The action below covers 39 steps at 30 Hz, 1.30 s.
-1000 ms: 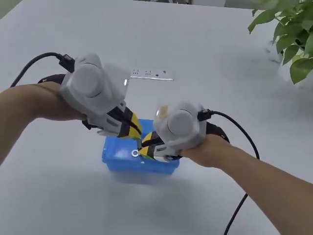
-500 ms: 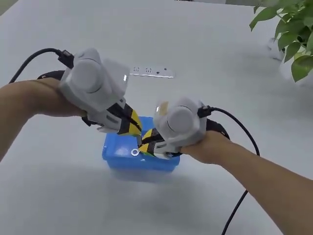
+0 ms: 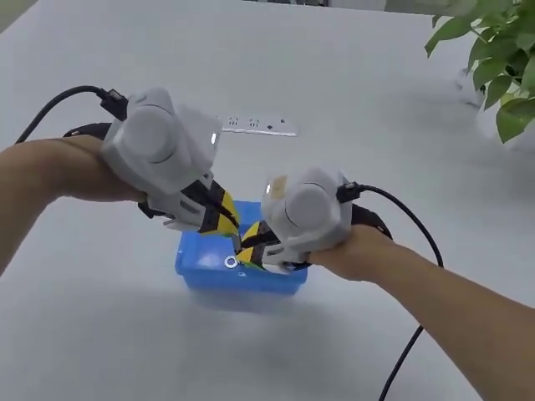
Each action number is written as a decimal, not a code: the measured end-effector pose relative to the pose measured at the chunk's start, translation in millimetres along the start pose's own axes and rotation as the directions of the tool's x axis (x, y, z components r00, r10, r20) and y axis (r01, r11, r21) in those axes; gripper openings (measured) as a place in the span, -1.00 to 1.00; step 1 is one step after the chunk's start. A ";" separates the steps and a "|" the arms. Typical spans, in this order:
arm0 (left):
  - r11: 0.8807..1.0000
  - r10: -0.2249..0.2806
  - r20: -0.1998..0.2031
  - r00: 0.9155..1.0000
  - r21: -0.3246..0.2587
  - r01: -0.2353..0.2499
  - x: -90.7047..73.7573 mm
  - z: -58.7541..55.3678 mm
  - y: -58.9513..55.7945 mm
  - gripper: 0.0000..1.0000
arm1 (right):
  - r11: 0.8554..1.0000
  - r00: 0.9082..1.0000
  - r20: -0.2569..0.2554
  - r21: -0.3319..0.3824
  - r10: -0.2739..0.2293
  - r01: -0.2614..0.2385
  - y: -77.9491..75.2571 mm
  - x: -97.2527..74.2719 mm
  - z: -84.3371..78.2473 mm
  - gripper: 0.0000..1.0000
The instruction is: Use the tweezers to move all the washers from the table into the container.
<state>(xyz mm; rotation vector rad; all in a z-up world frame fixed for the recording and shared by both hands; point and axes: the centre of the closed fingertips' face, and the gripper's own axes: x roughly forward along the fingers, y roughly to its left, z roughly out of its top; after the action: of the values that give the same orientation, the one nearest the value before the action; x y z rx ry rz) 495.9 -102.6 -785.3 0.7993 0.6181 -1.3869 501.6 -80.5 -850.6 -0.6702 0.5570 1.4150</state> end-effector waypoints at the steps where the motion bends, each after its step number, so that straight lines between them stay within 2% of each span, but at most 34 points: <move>1: 1.000 0.001 0.001 1.000 0.001 -0.001 -0.6 0.5 -0.2 -0.87 | 1.000 1.000 0.002 0.001 0.000 0.000 0.1 -0.5 0.6 -0.78; 17: 1.000 0.020 -0.002 1.000 0.011 -0.020 -23.0 13.9 -7.7 -0.88 | 0.999 0.999 0.032 -0.032 -0.019 0.020 7.3 -16.6 21.2 -0.80; 30: 0.999 0.034 0.004 0.999 0.022 -0.034 -48.6 31.8 -22.0 -0.88 | 0.997 0.998 0.058 -0.063 -0.030 0.033 23.2 -38.7 44.6 -0.83; 39: 0.998 0.043 0.007 0.999 0.038 -0.043 -61.1 40.9 -36.8 -0.88 | 0.995 0.997 0.059 -0.085 -0.040 0.045 37.2 -50.5 53.4 -0.84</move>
<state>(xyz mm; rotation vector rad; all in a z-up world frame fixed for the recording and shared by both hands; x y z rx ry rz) 450.0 -98.1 -717.3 0.8333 0.5679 -1.3647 458.1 -76.6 -780.8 -0.7035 0.4362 1.4204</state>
